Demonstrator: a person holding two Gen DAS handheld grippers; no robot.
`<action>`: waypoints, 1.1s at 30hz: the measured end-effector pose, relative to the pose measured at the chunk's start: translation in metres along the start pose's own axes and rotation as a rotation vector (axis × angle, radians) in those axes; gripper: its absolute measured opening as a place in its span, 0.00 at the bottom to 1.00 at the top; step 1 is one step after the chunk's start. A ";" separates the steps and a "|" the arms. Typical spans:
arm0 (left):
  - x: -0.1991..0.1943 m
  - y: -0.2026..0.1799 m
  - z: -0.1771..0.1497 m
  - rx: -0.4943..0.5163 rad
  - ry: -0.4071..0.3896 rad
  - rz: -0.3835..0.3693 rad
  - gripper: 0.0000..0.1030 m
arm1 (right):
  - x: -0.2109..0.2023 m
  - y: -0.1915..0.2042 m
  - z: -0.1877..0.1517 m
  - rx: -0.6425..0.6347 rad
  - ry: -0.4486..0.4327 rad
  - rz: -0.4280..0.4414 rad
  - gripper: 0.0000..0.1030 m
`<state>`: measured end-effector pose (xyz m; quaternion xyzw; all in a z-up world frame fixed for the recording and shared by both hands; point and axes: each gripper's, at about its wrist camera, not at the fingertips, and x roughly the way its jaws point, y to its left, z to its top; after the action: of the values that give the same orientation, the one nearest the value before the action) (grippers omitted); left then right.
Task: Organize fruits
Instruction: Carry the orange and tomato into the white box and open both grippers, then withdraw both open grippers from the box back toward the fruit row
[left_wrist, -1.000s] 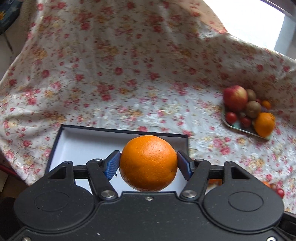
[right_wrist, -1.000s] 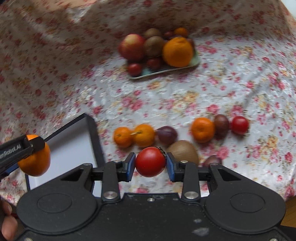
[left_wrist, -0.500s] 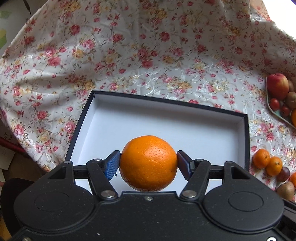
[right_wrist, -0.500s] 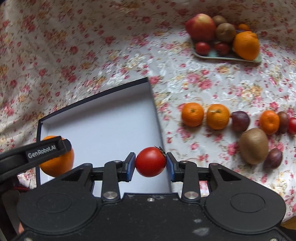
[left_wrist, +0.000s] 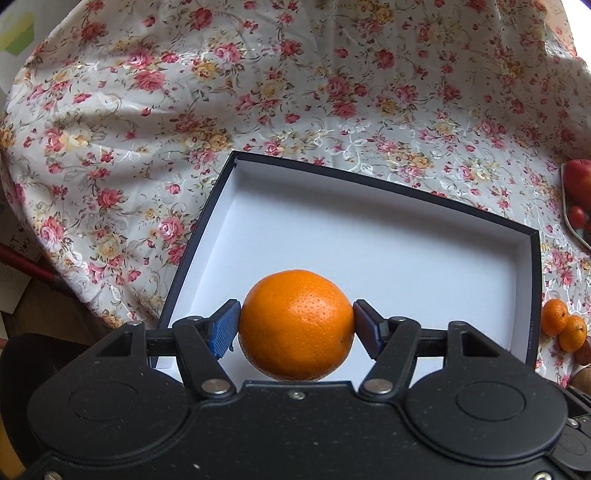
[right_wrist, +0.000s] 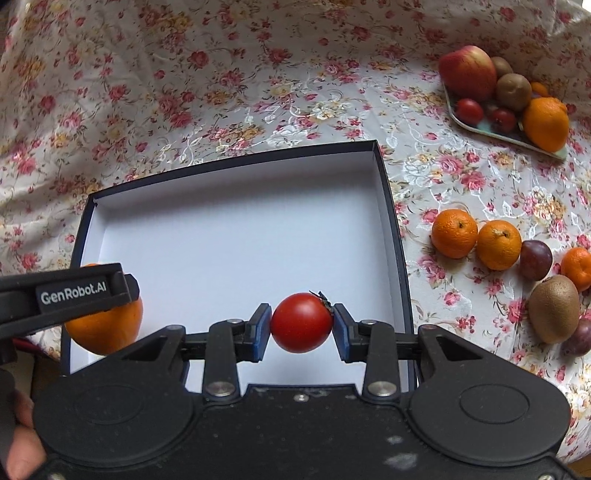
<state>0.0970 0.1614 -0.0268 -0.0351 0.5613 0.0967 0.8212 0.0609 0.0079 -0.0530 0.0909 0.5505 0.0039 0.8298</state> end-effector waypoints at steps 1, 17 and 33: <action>0.000 0.000 0.000 0.002 0.001 0.003 0.66 | 0.000 0.002 -0.001 -0.011 -0.009 -0.008 0.37; -0.010 -0.008 -0.002 0.086 -0.074 0.045 0.58 | 0.003 0.007 0.000 -0.041 -0.029 -0.033 0.37; -0.005 -0.009 -0.002 0.072 -0.014 0.006 0.58 | 0.008 0.007 -0.001 -0.046 -0.002 -0.049 0.37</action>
<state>0.0953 0.1515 -0.0232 -0.0029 0.5588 0.0791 0.8255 0.0637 0.0162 -0.0594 0.0580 0.5516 -0.0040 0.8321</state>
